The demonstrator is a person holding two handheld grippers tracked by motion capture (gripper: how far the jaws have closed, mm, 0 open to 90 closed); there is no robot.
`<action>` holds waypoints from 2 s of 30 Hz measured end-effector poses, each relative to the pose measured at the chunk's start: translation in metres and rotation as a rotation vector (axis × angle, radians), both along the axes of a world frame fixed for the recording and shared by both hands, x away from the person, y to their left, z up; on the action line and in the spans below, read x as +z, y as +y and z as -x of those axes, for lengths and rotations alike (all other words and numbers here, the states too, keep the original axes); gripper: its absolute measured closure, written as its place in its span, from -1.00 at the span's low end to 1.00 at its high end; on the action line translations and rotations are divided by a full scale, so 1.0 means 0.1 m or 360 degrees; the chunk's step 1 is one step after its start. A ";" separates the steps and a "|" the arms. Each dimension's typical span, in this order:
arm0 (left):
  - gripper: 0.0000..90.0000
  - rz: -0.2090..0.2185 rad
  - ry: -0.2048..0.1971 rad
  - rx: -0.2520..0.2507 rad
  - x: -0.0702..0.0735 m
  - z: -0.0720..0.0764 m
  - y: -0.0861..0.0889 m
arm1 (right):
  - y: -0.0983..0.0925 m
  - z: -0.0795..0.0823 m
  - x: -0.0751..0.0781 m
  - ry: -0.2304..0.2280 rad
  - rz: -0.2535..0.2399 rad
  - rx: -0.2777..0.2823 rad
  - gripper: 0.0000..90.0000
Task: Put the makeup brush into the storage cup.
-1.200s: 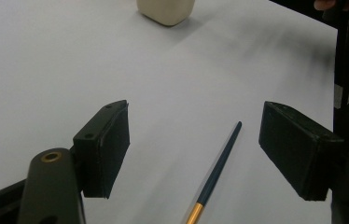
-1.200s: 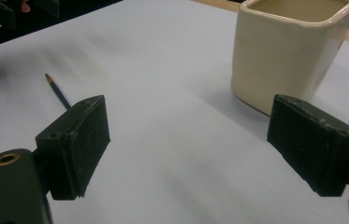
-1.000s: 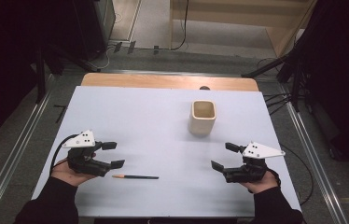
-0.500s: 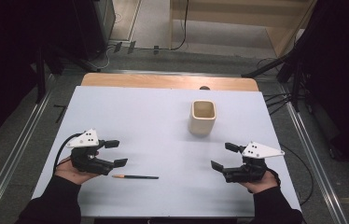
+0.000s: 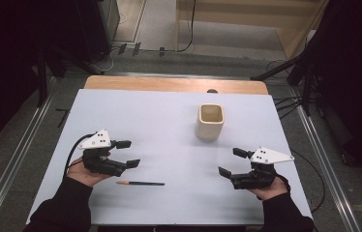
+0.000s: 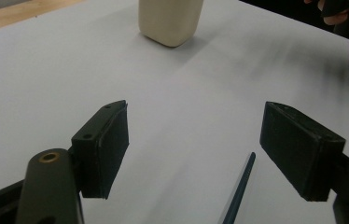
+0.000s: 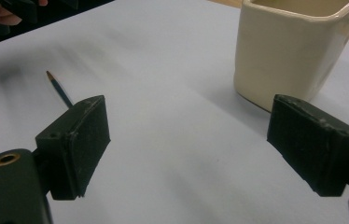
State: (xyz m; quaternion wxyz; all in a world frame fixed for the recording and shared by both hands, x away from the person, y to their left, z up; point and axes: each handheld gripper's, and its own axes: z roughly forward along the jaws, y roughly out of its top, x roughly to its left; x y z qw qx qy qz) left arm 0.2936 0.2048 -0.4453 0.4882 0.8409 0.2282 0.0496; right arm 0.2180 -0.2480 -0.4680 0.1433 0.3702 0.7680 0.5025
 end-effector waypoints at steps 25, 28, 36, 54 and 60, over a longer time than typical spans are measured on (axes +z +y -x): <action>-0.44 -0.0195 0.0098 -0.0259 0.07 -0.20 -0.28 | 0.02 -0.01 -0.01 0.0016 0.0011 0.0028 -0.69; -0.44 -0.0222 0.0047 -0.0355 0.08 -0.22 -0.30 | 0.02 -0.01 -0.01 0.0014 0.0015 0.0034 -0.69; -0.42 -0.0271 0.0014 -0.0581 0.12 -0.24 -0.35 | 0.02 0.00 -0.01 0.0014 0.0018 0.0043 -0.69; -0.42 -0.0765 0.0131 -0.0664 0.16 -0.17 -0.50 | 0.02 -0.01 -0.02 0.0040 0.0025 0.0035 -0.69; -0.41 -0.0883 0.0114 -0.0691 0.18 -0.14 -0.55 | 0.03 -0.01 -0.03 0.0061 0.0036 0.0029 -0.69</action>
